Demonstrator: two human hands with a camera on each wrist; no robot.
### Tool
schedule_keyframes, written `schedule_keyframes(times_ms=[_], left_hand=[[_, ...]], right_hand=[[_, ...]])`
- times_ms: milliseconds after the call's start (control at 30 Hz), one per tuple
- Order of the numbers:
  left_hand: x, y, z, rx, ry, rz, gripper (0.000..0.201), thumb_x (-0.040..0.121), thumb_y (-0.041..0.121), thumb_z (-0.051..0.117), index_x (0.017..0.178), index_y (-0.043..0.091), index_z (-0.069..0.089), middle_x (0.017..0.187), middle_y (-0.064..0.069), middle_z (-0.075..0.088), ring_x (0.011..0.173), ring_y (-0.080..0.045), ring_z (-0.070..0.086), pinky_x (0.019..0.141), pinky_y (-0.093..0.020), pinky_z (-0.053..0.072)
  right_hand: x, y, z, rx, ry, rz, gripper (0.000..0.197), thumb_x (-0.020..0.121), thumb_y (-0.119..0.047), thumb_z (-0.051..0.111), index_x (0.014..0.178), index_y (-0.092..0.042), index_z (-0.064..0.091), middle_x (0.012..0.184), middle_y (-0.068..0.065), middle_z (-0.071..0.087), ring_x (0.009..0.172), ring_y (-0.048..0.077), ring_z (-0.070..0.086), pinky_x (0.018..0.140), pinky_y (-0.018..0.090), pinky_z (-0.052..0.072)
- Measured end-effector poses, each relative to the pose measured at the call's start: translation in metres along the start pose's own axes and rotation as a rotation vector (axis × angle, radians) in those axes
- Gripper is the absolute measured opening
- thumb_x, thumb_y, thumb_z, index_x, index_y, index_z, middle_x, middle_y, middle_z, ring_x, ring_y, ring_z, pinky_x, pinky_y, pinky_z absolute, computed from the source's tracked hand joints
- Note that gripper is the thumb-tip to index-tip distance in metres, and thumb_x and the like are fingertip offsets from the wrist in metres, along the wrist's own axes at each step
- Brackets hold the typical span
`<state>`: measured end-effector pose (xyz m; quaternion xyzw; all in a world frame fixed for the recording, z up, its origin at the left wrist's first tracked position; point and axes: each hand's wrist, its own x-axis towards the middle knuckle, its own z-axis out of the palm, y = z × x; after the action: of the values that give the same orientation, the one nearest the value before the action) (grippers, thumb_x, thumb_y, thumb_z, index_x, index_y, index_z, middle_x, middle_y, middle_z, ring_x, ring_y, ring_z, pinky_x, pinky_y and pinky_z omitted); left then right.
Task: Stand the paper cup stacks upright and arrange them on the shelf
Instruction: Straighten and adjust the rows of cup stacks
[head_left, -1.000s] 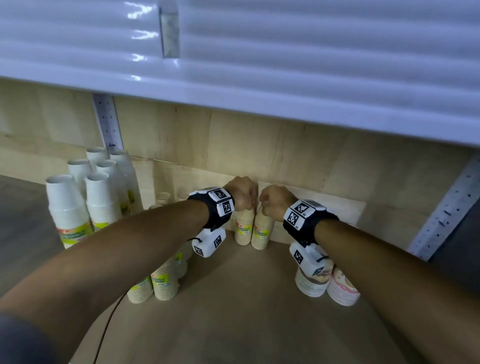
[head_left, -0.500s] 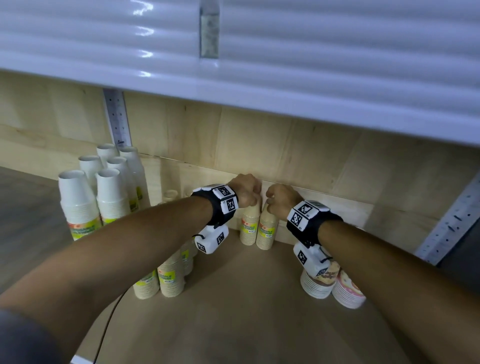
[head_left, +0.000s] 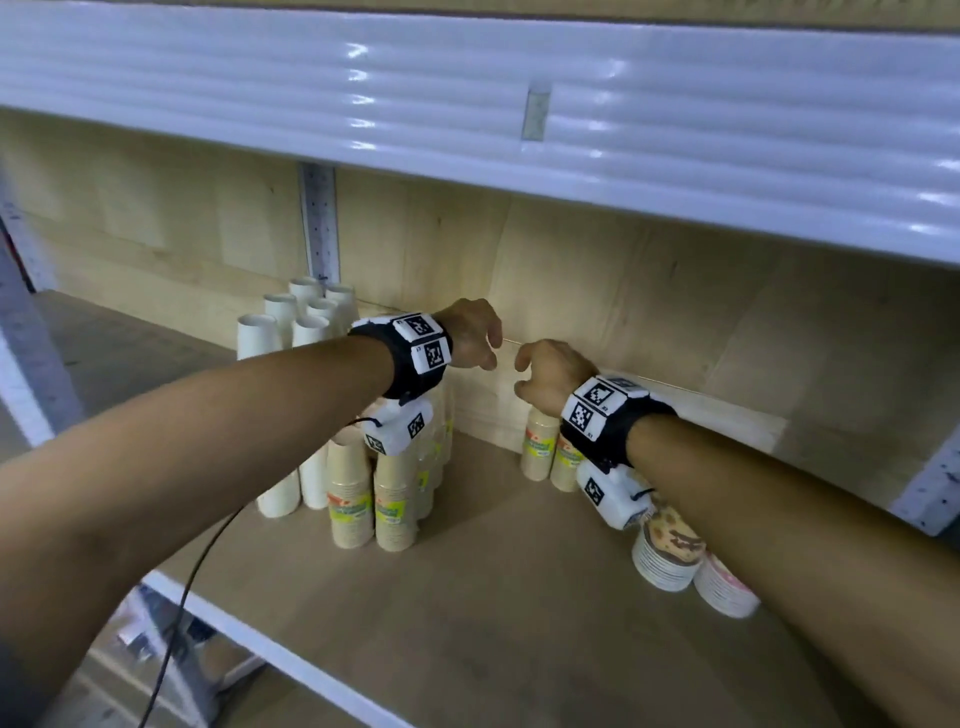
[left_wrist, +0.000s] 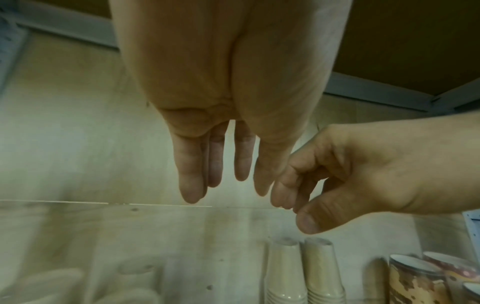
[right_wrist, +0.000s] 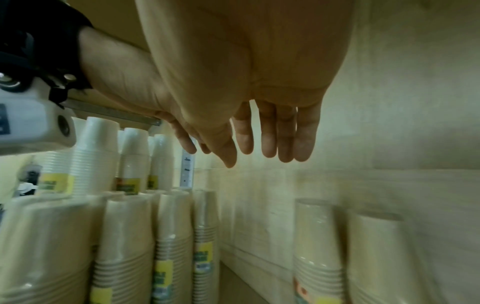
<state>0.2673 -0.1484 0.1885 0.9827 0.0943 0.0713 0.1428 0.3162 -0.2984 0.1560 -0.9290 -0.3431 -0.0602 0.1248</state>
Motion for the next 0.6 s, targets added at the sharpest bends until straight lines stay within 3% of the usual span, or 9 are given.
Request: schedule_keyframes(times_ms=[100, 200, 300, 367, 533, 600], left_hand=[[-0.021, -0.014, -0.014, 0.045, -0.016, -0.027, 0.033, 0.088, 0.027, 0.070, 0.120, 0.020, 0.065, 0.125, -0.001, 0.048, 0.115, -0.021, 0.050, 0.085, -0.027, 0.041], [-0.043, -0.026, -0.025, 0.077, -0.016, -0.063, 0.032, 0.087, 0.027, 0.070, 0.118, 0.021, 0.066, 0.123, 0.000, 0.047, 0.104, -0.016, 0.047, 0.081, -0.026, 0.040], [-0.064, -0.039, -0.030, 0.122, -0.047, -0.112, 0.031, 0.086, 0.026, 0.071, 0.116, 0.018, 0.068, 0.113, 0.003, 0.048, 0.094, -0.016, 0.049, 0.068, -0.024, 0.042], [-0.078, -0.045, -0.031, 0.161, -0.091, -0.120, 0.031, 0.086, 0.025, 0.070, 0.115, 0.013, 0.070, 0.112, -0.003, 0.060, 0.089, -0.018, 0.055, 0.058, -0.021, 0.043], [-0.104, -0.058, -0.026, 0.251, -0.144, -0.154, 0.031, 0.090, 0.025, 0.066, 0.118, 0.012, 0.070, 0.121, -0.005, 0.060, 0.106, -0.023, 0.061, 0.081, -0.028, 0.050], [-0.111, -0.064, -0.022, 0.288, -0.184, -0.149, 0.027, 0.089, 0.028, 0.066, 0.109, 0.010, 0.071, 0.114, -0.003, 0.062, 0.097, -0.022, 0.062, 0.081, -0.030, 0.053]], right_hand=[[-0.004, -0.028, -0.001, 0.019, -0.026, -0.054, 0.033, 0.087, -0.027, 0.064, 0.119, -0.021, 0.062, 0.121, 0.006, 0.062, 0.110, 0.028, 0.060, 0.083, 0.029, 0.046], [-0.010, -0.054, -0.001, 0.041, -0.061, -0.109, 0.029, 0.089, -0.027, 0.062, 0.117, -0.021, 0.065, 0.118, 0.006, 0.064, 0.107, 0.028, 0.061, 0.083, 0.030, 0.049], [-0.018, -0.075, 0.002, 0.076, -0.106, -0.147, 0.029, 0.089, -0.028, 0.062, 0.117, -0.020, 0.066, 0.119, 0.008, 0.062, 0.106, 0.030, 0.061, 0.083, 0.030, 0.049], [-0.024, -0.088, 0.006, 0.088, -0.129, -0.174, 0.029, 0.088, -0.029, 0.064, 0.115, -0.019, 0.068, 0.119, 0.008, 0.064, 0.105, 0.031, 0.063, 0.085, 0.032, 0.052], [-0.035, -0.111, 0.022, 0.166, -0.229, -0.213, 0.021, 0.078, -0.033, 0.072, 0.098, -0.026, 0.072, 0.104, 0.002, 0.069, 0.093, 0.026, 0.066, 0.077, 0.029, 0.053], [-0.038, -0.117, 0.028, 0.171, -0.249, -0.229, 0.013, 0.075, -0.031, 0.075, 0.085, -0.026, 0.069, 0.098, 0.001, 0.069, 0.090, 0.025, 0.066, 0.072, 0.026, 0.050]])
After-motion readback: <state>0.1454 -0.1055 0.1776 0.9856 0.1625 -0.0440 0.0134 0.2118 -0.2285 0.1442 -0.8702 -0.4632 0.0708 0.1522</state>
